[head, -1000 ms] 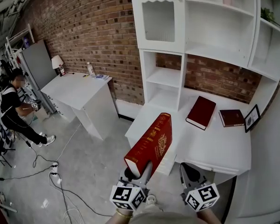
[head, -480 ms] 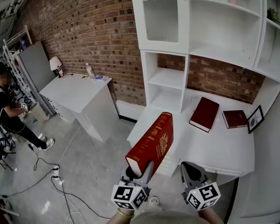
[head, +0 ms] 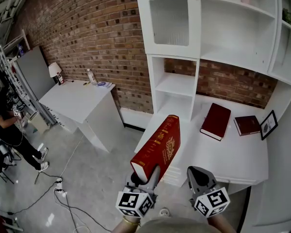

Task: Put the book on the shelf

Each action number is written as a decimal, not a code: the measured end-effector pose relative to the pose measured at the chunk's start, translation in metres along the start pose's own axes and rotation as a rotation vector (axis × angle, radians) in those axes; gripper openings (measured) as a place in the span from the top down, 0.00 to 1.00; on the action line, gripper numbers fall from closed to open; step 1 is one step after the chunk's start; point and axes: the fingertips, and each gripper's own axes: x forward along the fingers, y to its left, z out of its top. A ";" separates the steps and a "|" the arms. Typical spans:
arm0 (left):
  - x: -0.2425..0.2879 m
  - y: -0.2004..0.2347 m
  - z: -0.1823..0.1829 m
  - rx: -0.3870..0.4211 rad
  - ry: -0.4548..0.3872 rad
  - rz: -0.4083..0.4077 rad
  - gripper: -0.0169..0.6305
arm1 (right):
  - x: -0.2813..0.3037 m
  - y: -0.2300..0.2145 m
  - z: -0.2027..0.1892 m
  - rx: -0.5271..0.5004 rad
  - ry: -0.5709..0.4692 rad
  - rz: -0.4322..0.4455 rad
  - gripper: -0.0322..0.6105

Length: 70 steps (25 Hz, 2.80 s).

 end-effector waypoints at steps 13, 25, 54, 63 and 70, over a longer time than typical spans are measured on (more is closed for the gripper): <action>0.035 0.031 0.003 0.000 0.004 -0.042 0.61 | 0.040 -0.012 -0.001 0.002 -0.004 -0.049 0.94; 0.050 0.043 0.007 -0.008 0.006 -0.054 0.61 | 0.046 -0.022 0.001 0.005 -0.004 -0.097 0.94; 0.162 0.051 0.026 0.030 -0.054 0.000 0.61 | 0.121 -0.118 0.020 0.005 -0.038 -0.029 0.94; 0.191 0.052 0.033 0.031 -0.048 0.022 0.61 | 0.139 -0.142 0.029 0.003 -0.044 -0.004 0.94; 0.210 0.053 0.038 0.045 -0.075 0.035 0.61 | 0.150 -0.156 0.034 -0.005 -0.043 0.022 0.94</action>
